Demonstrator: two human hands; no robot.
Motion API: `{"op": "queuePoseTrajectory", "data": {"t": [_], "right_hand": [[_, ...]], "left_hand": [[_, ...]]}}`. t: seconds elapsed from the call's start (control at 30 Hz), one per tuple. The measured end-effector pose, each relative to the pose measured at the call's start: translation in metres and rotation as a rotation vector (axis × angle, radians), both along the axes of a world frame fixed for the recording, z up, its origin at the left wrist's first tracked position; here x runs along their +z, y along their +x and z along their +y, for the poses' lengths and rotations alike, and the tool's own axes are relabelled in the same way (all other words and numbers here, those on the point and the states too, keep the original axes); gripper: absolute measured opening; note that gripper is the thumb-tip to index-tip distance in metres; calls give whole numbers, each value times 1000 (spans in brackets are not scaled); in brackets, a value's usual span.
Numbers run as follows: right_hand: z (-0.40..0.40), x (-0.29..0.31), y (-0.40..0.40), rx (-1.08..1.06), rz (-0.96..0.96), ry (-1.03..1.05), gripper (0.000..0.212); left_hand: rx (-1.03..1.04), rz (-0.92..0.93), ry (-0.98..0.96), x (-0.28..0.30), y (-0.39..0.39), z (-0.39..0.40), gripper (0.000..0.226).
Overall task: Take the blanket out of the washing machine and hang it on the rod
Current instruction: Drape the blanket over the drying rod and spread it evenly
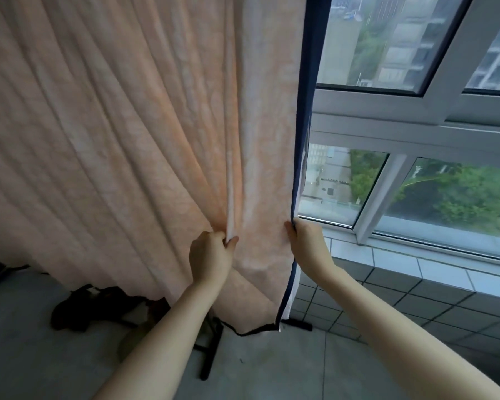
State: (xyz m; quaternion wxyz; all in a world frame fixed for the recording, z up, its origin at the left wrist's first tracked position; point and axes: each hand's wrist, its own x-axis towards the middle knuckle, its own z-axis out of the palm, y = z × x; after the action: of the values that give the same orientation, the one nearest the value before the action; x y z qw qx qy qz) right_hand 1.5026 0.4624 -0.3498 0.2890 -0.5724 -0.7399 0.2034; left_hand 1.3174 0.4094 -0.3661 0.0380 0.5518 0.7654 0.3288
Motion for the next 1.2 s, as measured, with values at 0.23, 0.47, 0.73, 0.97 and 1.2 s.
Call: {"op": "queuePoseTrajectory", "data": {"t": [0.23,0.47,0.73,0.97,1.2], "right_hand": [[-2,-15,10,-32,52,-155,38],[-6,21,8,-53,235,-12,16],[-29,68,-30,-35,395,372,42],[-36,78,-77,-188,99,348,58],[-34,77,-115,-412,-4,198,68]], "left_hand": [[-15,-97,-109,-19,4,-6,35],[-64,-247,44,14,-19,-5,31],[-1,-345,351,56,-67,-5,24],[144,-329,543,90,-132,3,41],[255,-326,398,100,-216,20,78]]}}
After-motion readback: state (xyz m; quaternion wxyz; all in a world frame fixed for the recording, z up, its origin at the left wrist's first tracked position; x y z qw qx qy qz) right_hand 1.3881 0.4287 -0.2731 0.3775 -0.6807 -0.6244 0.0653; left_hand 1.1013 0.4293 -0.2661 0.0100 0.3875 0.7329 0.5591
